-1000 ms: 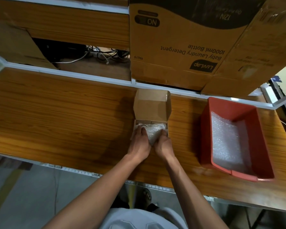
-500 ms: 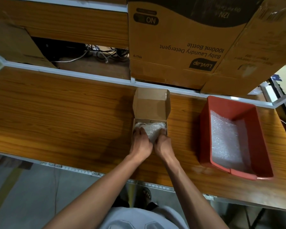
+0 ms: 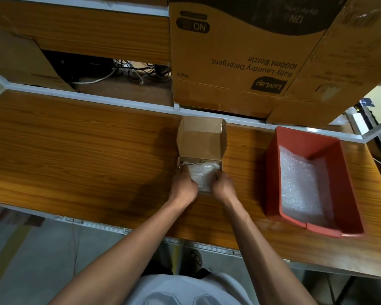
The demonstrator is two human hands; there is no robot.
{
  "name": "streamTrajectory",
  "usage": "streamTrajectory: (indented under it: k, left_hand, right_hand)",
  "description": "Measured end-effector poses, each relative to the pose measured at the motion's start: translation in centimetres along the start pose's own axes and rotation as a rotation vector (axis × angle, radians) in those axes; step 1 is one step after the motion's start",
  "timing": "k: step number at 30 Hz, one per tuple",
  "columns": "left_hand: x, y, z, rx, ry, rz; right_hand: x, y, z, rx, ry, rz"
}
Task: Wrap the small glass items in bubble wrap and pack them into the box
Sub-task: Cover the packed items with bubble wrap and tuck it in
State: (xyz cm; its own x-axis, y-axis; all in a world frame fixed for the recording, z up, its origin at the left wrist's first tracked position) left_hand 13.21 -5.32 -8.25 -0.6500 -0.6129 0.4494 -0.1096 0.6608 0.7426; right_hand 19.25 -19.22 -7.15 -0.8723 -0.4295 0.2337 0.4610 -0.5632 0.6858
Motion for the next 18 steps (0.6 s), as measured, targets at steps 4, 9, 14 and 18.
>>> streamTrajectory:
  k: [4, 9, 14, 18]
  left_hand:
    - [0.4, -0.1, -0.1, -0.004, -0.029, 0.001]
    - [-0.2, 0.2, -0.7, -0.025, 0.045, 0.079]
    - [-0.6, 0.3, -0.5, -0.055, 0.064, 0.132]
    - [0.5, -0.3, -0.5, -0.186, -0.071, 0.105]
  right_hand:
    - [0.3, -0.3, 0.3, -0.011, 0.040, -0.038]
    - [-0.2, -1.1, 0.3, -0.014, 0.012, 0.040]
    - [-1.0, -0.5, 0.6, -0.012, -0.078, 0.100]
    - [-0.2, -0.4, 0.9, 0.061, 0.008, 0.066]
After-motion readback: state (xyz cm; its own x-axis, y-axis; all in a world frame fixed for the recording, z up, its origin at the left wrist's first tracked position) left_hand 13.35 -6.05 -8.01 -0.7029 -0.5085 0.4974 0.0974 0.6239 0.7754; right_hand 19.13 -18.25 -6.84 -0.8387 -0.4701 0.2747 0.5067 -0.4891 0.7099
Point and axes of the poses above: each hand's wrist, its own x-axis away from the middle knuckle, its own y-axis out of the back of the hand, z = x × y, the point moved 3 cm from there along -x, towards the middle knuckle, and after that the axes turned 14 degrees about y, right-handed, at the moved point
